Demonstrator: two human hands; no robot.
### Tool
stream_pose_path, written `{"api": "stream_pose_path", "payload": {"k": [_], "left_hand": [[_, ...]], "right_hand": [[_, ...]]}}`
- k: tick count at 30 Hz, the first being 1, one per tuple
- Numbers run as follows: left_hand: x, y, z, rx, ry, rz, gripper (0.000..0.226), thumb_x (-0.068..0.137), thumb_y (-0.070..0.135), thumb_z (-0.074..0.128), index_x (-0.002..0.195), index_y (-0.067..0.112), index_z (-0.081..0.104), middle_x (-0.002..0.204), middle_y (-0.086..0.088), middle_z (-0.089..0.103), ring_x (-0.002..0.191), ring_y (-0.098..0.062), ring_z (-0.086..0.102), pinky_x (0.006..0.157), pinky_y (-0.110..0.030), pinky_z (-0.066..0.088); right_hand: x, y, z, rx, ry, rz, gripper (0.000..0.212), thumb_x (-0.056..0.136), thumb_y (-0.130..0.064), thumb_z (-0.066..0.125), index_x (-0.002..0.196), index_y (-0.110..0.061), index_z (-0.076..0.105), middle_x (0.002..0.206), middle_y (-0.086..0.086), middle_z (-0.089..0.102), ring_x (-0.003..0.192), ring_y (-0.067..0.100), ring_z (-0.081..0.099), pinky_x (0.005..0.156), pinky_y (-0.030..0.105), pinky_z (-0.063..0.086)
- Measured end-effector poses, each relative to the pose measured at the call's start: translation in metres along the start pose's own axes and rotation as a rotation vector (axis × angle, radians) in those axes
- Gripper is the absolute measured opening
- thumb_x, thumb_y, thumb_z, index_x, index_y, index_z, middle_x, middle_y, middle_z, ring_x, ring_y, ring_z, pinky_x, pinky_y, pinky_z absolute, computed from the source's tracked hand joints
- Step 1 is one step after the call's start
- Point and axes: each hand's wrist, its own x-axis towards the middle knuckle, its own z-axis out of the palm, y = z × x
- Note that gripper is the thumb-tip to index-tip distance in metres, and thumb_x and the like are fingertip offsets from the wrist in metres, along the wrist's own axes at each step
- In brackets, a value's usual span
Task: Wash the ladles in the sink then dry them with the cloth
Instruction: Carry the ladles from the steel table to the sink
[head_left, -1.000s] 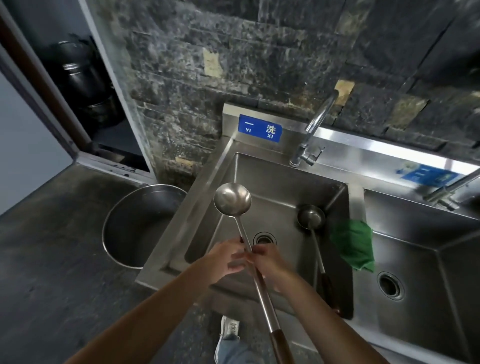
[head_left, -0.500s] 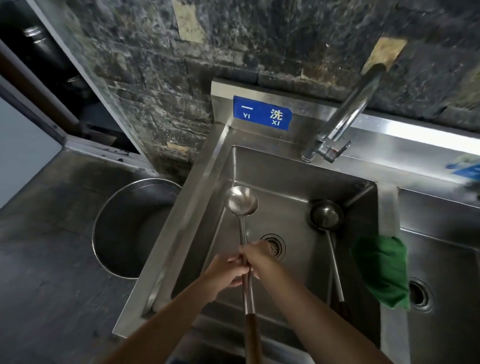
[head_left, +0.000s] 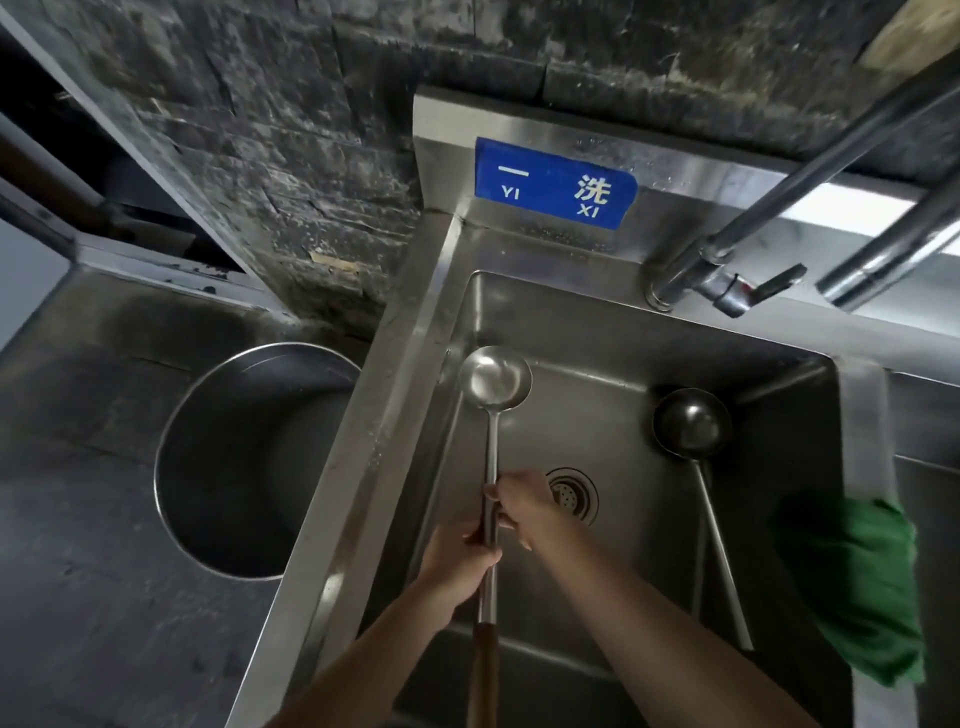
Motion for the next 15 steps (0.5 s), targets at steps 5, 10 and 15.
{"api": "stream_pose_path", "payload": {"k": [5, 10, 15], "left_hand": [[0.028, -0.012, 0.005, 0.013, 0.034, -0.044, 0.015, 0.095, 0.009, 0.056, 0.084, 0.013, 0.064, 0.068, -0.001, 0.057, 0.053, -0.009, 0.052, 0.05, -0.02, 0.041], [0.051, -0.019, -0.002, 0.006, 0.06, -0.08, 0.019, 0.098, 0.006, 0.049, 0.104, 0.016, 0.065, 0.071, -0.003, 0.056, 0.052, -0.008, 0.051, 0.046, -0.017, 0.04], [0.068, -0.024, -0.006, 0.038, 0.103, -0.078, 0.022, 0.097, 0.006, 0.051, 0.107, 0.019, 0.066, 0.074, -0.004, 0.06, 0.06, -0.014, 0.057, 0.051, -0.024, 0.044]], "right_hand": [[0.027, 0.004, 0.014, 0.056, -0.025, -0.046, 0.012, 0.089, 0.011, 0.062, 0.093, 0.008, 0.072, 0.08, 0.018, 0.066, 0.068, 0.024, 0.065, 0.075, 0.038, 0.06], [0.049, 0.005, 0.031, 0.107, -0.04, -0.048, 0.014, 0.087, 0.014, 0.062, 0.094, 0.009, 0.073, 0.087, 0.022, 0.066, 0.08, 0.029, 0.066, 0.087, 0.048, 0.06], [0.066, 0.005, 0.045, 0.1, -0.009, -0.058, 0.027, 0.084, 0.013, 0.062, 0.066, -0.006, 0.07, 0.082, 0.02, 0.062, 0.079, 0.028, 0.062, 0.084, 0.045, 0.057]]}}
